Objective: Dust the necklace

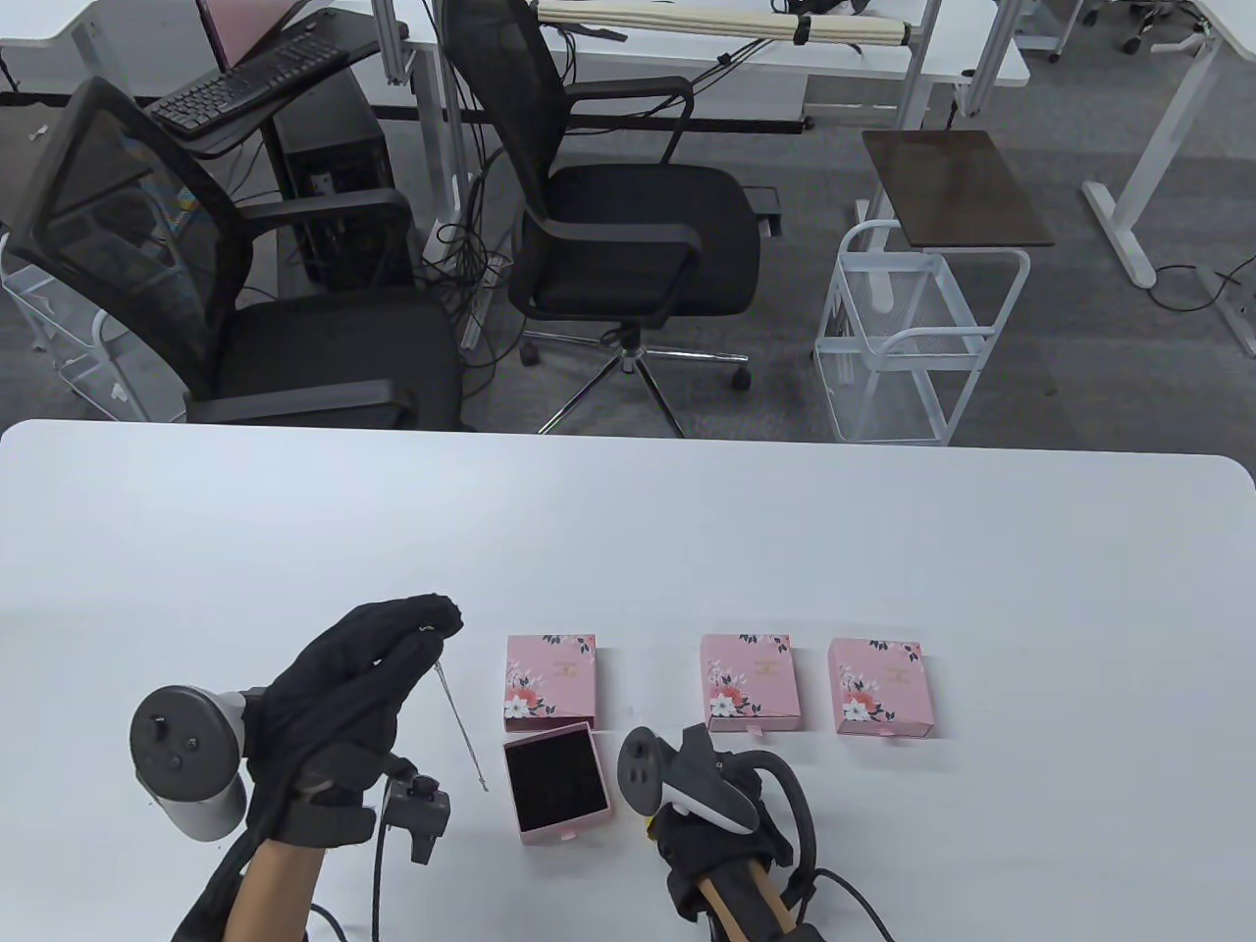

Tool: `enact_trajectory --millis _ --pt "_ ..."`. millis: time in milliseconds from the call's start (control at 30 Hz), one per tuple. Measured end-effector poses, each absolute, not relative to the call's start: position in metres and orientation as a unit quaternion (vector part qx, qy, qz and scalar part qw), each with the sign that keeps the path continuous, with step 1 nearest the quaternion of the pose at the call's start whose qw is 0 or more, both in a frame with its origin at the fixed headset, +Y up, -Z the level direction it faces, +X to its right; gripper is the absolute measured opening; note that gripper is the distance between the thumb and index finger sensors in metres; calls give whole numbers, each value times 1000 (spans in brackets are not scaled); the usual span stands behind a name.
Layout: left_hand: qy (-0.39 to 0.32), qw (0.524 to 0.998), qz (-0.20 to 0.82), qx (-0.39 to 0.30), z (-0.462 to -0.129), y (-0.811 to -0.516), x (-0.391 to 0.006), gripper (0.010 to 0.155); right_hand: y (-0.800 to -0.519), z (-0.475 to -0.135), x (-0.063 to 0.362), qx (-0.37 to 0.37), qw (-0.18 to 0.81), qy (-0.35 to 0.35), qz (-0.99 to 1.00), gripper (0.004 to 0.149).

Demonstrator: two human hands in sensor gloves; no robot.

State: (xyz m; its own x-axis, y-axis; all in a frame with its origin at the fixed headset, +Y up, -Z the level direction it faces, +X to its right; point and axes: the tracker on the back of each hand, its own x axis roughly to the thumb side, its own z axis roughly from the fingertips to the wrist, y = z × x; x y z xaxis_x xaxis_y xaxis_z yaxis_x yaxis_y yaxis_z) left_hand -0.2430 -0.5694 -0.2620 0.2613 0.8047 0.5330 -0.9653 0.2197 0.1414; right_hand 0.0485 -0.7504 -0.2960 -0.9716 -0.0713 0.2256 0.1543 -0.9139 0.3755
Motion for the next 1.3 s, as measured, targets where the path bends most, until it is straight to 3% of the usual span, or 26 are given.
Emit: enact_trajectory --millis 133,267,433,567,733,867,900,1300 --pt "-173 760 584 226 -262 -569 -244 35 -736 -293 49 -105 51 -210 -971 74" --pt "-172 760 586 224 -262 -569 -244 35 -702 -290 56 -110 9 -173 -979 76" --pt "-169 764 583 219 -263 -570 -242 35 -642 -286 45 -162 -149 -47 -974 68" --pt "-170 766 580 218 -264 -571 -238 35 -621 -280 19 -228 -288 -15 -930 65" --pt "-172 768 578 214 -265 -573 -236 35 -624 -286 -28 -295 -349 -42 -889 65" --pt "-170 765 582 216 -264 -571 -240 35 -627 -296 -45 -293 -348 -18 -890 42" --pt "-168 763 584 218 -264 -571 -242 35 -628 -299 -45 -289 -349 -11 -891 37" --pt "-86 742 615 254 -267 -572 -295 35 -632 -324 5 -224 -427 -16 -876 37"
